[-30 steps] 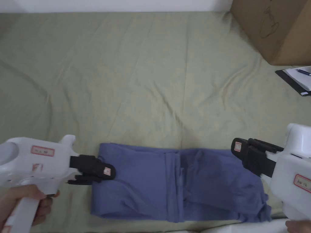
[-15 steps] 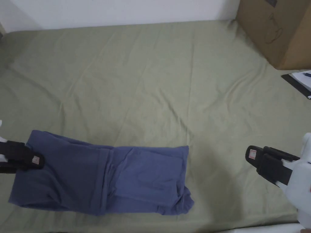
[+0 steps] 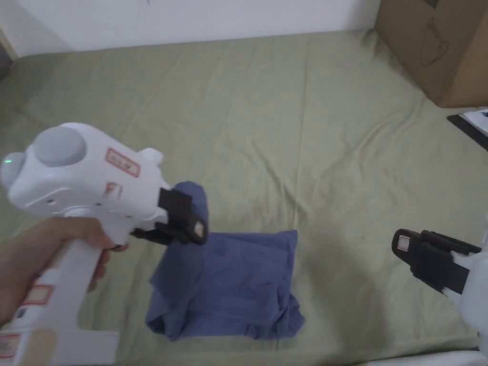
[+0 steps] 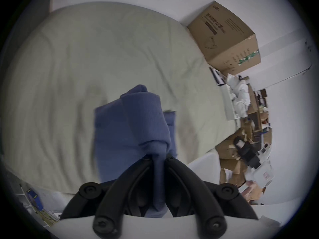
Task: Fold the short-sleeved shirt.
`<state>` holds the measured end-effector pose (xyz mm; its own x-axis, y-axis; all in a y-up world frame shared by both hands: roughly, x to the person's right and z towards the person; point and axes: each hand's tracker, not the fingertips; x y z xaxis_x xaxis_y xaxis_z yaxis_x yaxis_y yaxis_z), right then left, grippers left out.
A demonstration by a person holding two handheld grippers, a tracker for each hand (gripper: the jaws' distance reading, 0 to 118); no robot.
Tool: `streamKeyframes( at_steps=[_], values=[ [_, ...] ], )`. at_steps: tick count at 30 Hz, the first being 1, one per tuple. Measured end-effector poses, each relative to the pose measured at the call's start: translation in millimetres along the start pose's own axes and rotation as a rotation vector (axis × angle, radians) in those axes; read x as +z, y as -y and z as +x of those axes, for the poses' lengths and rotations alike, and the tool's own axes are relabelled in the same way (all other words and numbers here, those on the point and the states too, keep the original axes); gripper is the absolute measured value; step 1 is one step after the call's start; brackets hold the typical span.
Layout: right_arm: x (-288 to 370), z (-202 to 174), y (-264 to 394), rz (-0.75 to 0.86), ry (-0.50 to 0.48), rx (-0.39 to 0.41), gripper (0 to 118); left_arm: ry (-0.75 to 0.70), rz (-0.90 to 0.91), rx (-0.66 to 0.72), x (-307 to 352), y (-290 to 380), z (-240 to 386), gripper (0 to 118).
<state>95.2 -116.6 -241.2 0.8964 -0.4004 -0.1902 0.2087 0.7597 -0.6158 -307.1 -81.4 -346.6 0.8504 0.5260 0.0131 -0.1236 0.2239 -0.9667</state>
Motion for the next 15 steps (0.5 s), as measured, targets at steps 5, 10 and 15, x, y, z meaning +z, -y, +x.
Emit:
streamKeyframes(
  at_steps=[5,10,15],
  values=[
    [7,11,2,-0.003,0.019,-0.005,0,-0.047,-0.023,-0.038,-53,-13,32,5],
    [9,27,5,-0.018,0.034,-0.046,0,-0.016,-0.081,-0.076,-96,-13,43,53],
    [9,34,12,-0.045,0.046,-0.059,0,0.043,-0.058,-0.077,-90,-12,44,113]
  ],
)
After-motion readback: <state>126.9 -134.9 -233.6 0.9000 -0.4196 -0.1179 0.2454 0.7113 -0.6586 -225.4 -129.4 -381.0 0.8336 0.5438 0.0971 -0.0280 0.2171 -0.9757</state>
